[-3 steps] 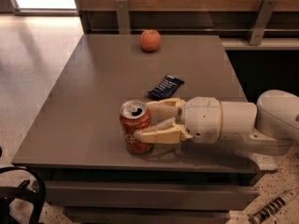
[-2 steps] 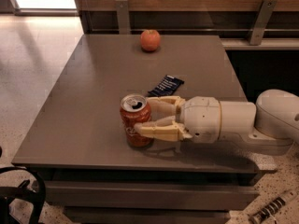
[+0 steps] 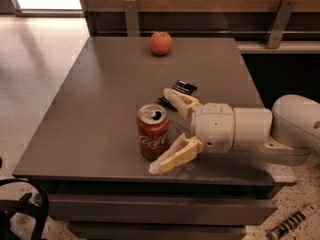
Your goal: Move coke can near apple
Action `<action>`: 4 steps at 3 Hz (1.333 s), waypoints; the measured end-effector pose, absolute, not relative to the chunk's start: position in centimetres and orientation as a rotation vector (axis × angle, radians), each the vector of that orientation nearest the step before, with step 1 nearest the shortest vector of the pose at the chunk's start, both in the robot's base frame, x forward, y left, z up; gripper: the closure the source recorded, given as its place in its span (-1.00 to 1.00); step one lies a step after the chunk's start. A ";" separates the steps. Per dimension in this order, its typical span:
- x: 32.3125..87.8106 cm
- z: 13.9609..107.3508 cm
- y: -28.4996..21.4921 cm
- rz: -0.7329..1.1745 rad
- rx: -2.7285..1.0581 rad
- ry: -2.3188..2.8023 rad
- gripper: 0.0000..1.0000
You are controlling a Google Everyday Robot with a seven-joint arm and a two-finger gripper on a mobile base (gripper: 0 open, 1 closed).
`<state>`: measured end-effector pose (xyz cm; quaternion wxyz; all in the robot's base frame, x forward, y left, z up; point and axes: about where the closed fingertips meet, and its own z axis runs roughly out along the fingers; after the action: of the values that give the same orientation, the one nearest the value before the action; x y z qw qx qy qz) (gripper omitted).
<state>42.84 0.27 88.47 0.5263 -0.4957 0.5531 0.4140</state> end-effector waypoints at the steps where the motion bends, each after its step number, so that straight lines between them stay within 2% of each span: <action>1: 43.1 88.5 0.8 0.973 -1.198 1.349 -1.00; 2: 43.4 88.3 1.5 0.946 -1.218 1.385 -1.00; 3: 43.4 88.3 1.8 0.944 -1.223 1.386 -0.71; 4: 43.2 88.5 2.1 0.945 -1.230 1.382 -0.09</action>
Offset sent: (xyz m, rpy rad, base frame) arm 0.0117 0.0173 -0.0080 -0.1201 0.0252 -0.0439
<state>43.24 2.06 88.47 0.5072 -0.5103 0.5733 0.3919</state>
